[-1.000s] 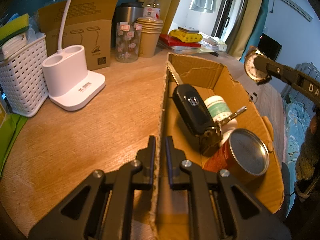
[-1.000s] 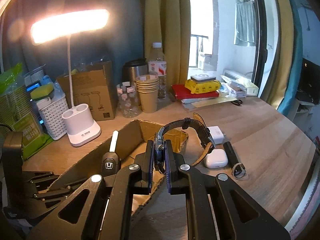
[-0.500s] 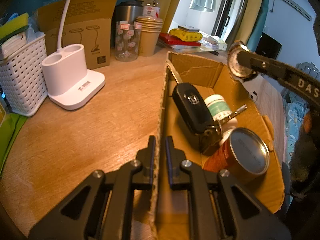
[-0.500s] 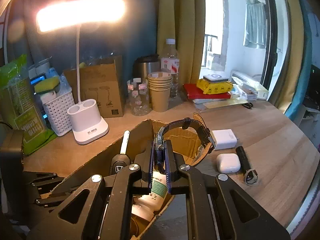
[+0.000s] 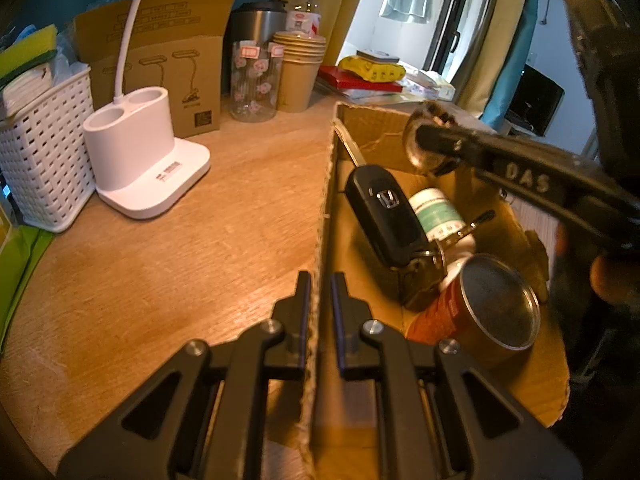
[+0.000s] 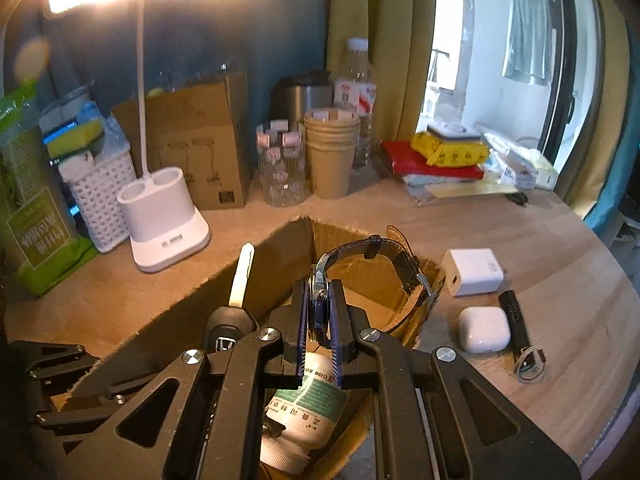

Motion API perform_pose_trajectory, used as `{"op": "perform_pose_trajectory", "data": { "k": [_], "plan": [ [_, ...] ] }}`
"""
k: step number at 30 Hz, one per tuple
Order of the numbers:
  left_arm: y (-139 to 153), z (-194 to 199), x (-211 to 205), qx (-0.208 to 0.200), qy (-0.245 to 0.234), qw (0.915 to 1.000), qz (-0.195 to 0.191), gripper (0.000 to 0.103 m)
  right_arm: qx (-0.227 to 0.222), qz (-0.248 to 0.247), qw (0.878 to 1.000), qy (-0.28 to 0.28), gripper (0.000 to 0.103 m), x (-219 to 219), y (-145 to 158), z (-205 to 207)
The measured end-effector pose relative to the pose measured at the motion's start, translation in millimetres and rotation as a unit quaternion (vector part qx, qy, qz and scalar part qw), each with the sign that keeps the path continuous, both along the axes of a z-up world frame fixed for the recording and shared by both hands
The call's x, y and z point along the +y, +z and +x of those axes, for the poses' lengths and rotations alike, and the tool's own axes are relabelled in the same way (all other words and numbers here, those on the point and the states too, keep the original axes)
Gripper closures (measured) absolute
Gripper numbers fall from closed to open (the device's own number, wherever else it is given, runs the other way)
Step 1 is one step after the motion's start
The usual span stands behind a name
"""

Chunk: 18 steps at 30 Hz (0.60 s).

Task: Organize rigid objects
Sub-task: 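Lower the wristwatch into the box and open the right tool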

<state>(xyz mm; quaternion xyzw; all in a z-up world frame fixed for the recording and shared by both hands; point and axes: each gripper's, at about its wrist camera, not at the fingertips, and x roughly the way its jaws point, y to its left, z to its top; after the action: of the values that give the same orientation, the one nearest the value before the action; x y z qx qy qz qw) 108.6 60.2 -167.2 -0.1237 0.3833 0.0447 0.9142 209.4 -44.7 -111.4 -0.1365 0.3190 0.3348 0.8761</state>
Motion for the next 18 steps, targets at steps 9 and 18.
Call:
{"op": "perform_pose_trajectory", "data": {
  "k": [9, 18],
  "plan": [
    [0.2, 0.6, 0.4, 0.0, 0.0, 1.0, 0.0, 0.092, 0.02, -0.023, 1.0, 0.005, 0.092, 9.6, -15.9, 3.5],
    [0.1, 0.1, 1.6, 0.0, 0.0, 1.0, 0.0, 0.092, 0.009, -0.013, 1.0, -0.006, 0.06, 3.1, -4.9, 0.4]
  ]
}}
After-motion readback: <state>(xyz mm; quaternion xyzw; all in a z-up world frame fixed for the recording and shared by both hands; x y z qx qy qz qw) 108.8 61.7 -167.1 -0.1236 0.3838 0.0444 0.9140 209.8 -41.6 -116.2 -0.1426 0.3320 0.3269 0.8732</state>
